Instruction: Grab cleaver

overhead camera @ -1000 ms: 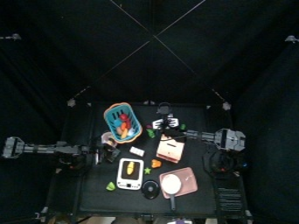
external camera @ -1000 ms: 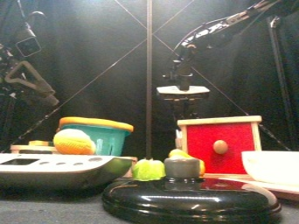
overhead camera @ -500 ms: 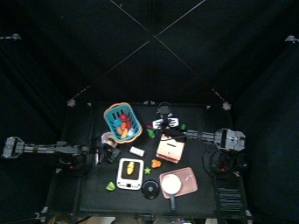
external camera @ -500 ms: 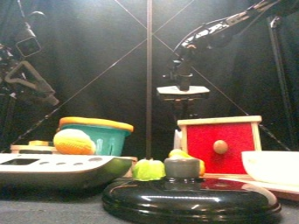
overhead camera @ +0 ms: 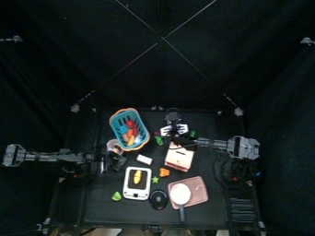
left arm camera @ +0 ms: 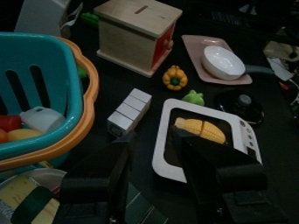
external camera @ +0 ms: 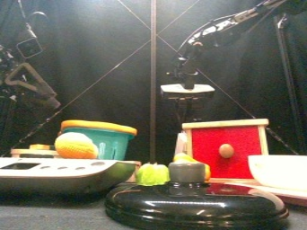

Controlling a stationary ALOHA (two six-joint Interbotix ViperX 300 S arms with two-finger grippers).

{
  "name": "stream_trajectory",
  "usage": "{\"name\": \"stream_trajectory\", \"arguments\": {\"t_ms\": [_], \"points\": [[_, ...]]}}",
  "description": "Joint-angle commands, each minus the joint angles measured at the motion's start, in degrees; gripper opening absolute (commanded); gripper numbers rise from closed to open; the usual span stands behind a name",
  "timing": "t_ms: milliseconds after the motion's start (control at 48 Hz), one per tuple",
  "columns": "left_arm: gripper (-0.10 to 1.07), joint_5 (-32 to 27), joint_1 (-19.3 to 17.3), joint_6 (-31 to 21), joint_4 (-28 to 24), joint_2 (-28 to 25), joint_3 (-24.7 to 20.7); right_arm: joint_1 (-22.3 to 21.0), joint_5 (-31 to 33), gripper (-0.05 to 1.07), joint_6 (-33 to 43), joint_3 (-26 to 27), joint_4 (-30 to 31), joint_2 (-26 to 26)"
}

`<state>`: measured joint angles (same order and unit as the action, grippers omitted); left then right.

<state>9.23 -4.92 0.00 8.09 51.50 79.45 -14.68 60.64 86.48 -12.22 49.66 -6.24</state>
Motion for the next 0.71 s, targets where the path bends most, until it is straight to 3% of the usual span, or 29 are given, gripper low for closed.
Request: {"name": "stream_trajectory", "arguments": {"t_ms": [0, 688], "points": [[0.78, 0.5, 0.0, 0.0, 0.0, 0.0, -0.8, 0.6, 0.2, 0.49, 0.0, 1.1, 0.6, 3.1], [0.78, 0.5, 0.0, -0.1, 0.0, 0.0, -0.8, 1.8, 1.6, 0.49, -0.1, 0.9, 0.1, 4.2]]}}
